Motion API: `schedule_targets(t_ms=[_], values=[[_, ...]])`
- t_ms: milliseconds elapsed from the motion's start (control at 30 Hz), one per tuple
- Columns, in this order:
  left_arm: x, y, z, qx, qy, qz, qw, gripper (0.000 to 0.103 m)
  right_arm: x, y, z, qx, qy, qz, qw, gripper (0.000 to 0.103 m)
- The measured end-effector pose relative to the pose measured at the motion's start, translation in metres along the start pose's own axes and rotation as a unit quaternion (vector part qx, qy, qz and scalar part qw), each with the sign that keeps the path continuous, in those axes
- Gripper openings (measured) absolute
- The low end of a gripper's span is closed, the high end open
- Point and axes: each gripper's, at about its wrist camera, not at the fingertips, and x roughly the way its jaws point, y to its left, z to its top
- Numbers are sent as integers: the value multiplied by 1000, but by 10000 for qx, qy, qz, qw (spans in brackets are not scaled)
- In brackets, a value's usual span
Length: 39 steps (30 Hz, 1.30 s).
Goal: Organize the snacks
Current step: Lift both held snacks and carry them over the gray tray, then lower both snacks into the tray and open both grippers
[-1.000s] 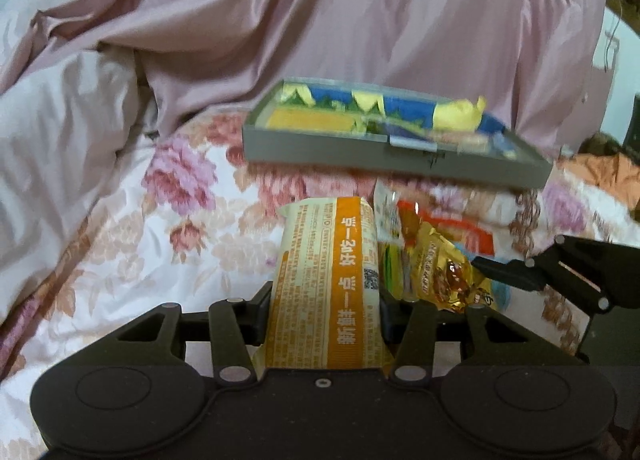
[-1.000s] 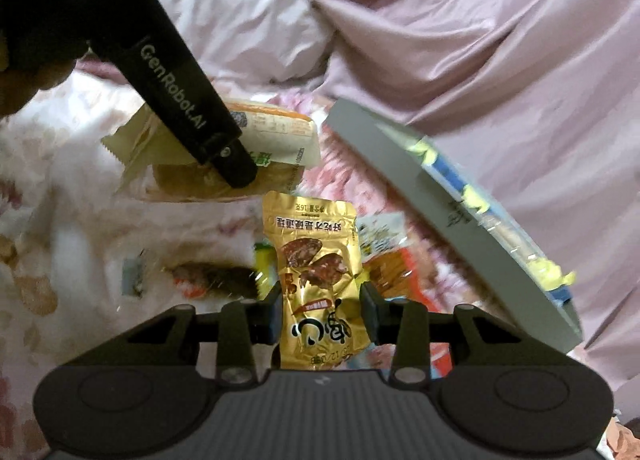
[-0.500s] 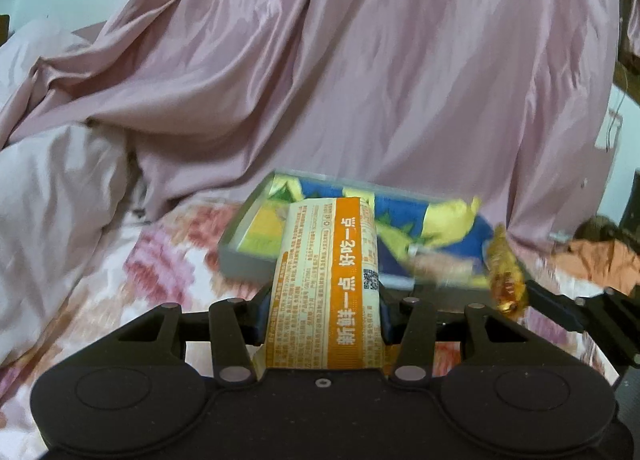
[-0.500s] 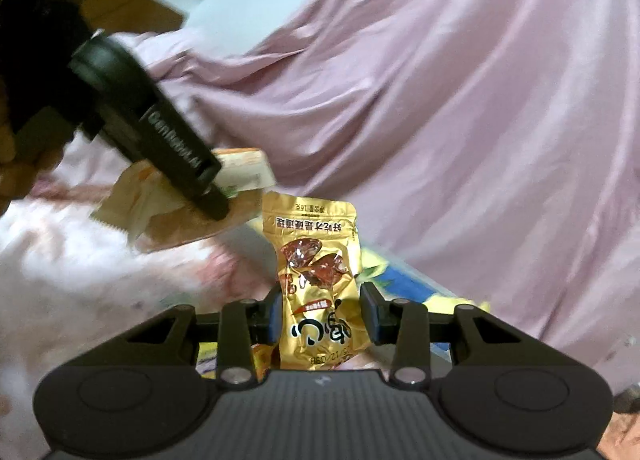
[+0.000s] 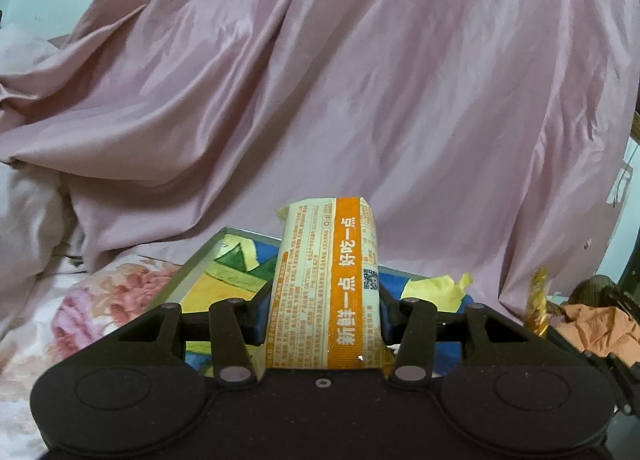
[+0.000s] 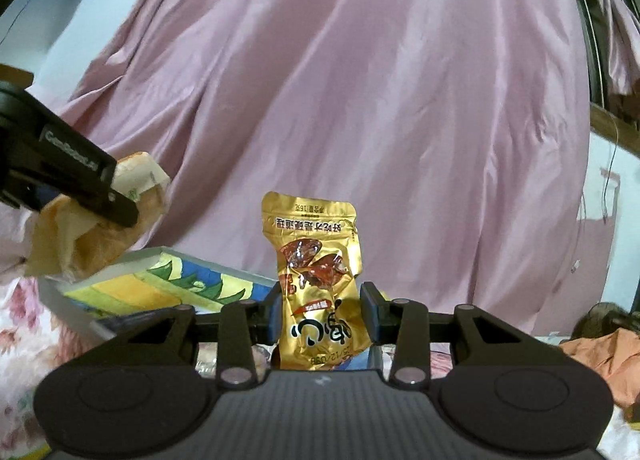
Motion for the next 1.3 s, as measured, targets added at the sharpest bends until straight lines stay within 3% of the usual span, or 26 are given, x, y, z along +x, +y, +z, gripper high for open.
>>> schedule_targets(t_ms=[467,1300], values=[[56,-12,-30,17,324,26,9995,50,24,13,-25,120,337,464,9983,44],[101,-27,-37,86,88,-79,9999,51,53,2,-33,520,814,422,9944,46]])
